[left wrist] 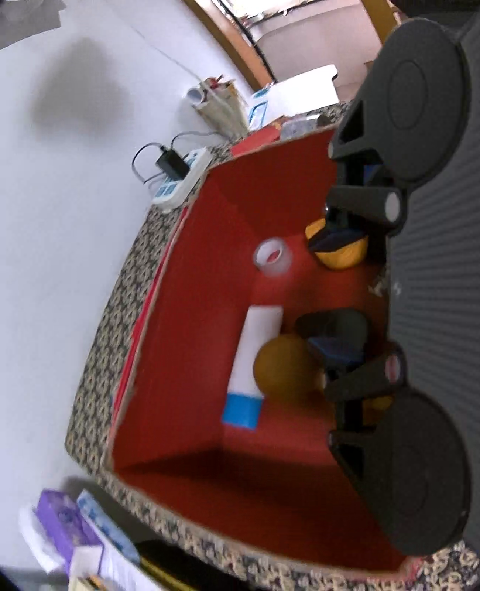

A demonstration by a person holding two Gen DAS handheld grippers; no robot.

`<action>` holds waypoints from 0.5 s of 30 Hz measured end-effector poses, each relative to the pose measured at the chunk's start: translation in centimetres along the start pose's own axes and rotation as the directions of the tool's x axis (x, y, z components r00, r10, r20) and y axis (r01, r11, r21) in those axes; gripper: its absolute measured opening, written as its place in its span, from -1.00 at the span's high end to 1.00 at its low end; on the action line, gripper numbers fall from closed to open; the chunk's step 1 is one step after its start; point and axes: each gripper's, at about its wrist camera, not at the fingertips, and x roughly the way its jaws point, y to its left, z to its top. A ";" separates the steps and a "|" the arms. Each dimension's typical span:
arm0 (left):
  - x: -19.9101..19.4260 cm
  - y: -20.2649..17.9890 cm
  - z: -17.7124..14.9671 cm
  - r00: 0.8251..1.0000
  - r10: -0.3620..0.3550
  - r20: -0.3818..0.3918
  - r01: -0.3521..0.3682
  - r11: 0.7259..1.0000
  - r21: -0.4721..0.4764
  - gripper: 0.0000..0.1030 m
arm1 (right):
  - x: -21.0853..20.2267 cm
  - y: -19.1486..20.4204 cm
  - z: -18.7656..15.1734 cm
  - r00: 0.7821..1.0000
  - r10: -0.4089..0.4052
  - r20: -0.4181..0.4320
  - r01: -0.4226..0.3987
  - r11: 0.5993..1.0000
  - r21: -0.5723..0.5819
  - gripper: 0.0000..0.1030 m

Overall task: Organize rigid objects
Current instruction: 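Withdraw the left gripper up out of the box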

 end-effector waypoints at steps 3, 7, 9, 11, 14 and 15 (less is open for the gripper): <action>-0.6 0.0 -0.2 0.999 0.044 0.014 -0.045 0.999 0.013 -0.01 | -0.5 0.5 -0.1 1.000 -0.007 0.005 0.008 1.000 -0.023 0.86; -1.6 -0.9 -0.6 0.992 0.119 0.048 -0.121 0.991 0.062 -0.19 | -0.4 0.3 0.0 1.000 -0.009 0.001 0.009 1.000 -0.016 0.85; -2.4 -1.3 -0.8 0.986 0.147 0.074 -0.153 0.984 0.086 -0.41 | -0.6 0.3 0.1 1.000 -0.018 -0.008 0.018 1.000 -0.011 0.85; -3.1 -1.9 -1.0 0.978 0.184 0.099 -0.195 0.974 0.114 -0.57 | -0.3 0.0 0.4 1.000 -0.028 -0.014 0.028 1.000 -0.014 0.85; -3.8 -3.0 -1.2 0.960 0.246 0.133 -0.266 0.952 0.154 -0.69 | -1.0 0.0 0.4 0.999 -0.042 -0.014 0.041 0.999 -0.015 0.81; -3.9 -3.2 -1.3 0.955 0.263 0.139 -0.284 0.945 0.162 -0.73 | -1.2 0.0 0.4 0.999 -0.045 -0.011 0.045 0.999 -0.016 0.81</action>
